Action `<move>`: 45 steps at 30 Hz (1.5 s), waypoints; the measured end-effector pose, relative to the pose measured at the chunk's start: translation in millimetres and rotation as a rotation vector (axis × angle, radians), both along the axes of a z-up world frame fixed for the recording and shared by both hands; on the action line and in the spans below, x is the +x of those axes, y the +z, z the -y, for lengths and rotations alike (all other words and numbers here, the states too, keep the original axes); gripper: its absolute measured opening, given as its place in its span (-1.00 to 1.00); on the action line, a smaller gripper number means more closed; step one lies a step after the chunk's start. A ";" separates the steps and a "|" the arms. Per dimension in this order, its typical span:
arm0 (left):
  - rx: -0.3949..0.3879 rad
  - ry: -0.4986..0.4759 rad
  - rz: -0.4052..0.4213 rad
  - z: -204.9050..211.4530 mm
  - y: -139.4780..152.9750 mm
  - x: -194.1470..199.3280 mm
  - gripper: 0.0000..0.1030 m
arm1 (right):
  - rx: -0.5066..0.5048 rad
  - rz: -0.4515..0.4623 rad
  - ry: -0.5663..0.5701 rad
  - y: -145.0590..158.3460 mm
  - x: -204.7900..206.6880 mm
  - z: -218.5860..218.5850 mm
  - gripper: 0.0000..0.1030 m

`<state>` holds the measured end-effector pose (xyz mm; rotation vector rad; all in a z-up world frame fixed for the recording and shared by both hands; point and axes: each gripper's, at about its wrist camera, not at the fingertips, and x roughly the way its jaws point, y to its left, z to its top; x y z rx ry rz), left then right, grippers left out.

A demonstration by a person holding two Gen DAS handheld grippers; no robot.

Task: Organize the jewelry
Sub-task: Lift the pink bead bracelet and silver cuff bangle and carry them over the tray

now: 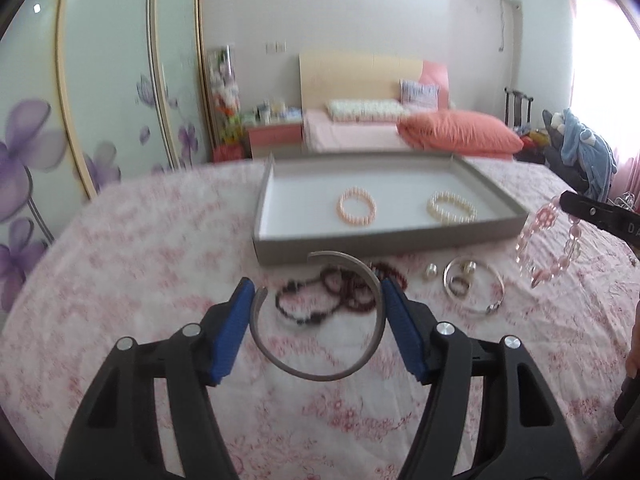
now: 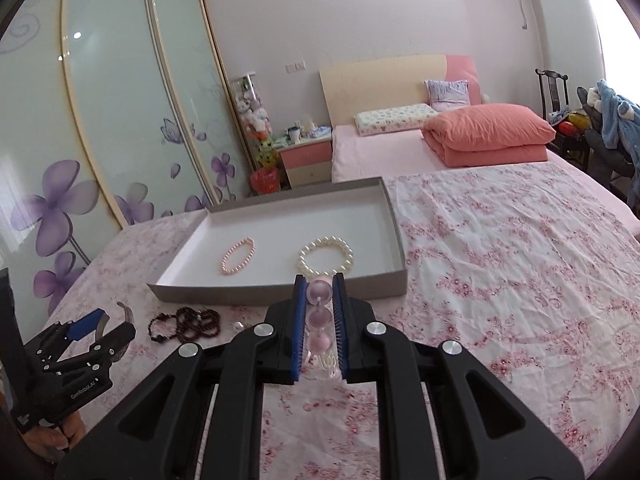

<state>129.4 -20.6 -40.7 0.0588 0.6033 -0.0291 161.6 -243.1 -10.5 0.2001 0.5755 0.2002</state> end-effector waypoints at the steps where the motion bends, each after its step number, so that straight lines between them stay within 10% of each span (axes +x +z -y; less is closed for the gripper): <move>1: 0.011 0.001 0.029 3.3 3.2 -3.0 0.24 | 0.004 0.007 0.002 1.6 -1.2 -0.7 -0.73; 30: 0.018 0.005 0.194 5.7 39.5 9.5 0.24 | -0.043 0.293 -0.006 53.1 -31.5 -30.7 -0.73; 45: -0.001 0.005 0.190 14.9 43.6 73.0 0.24 | -0.037 0.297 -0.004 59.1 23.8 -45.3 -0.73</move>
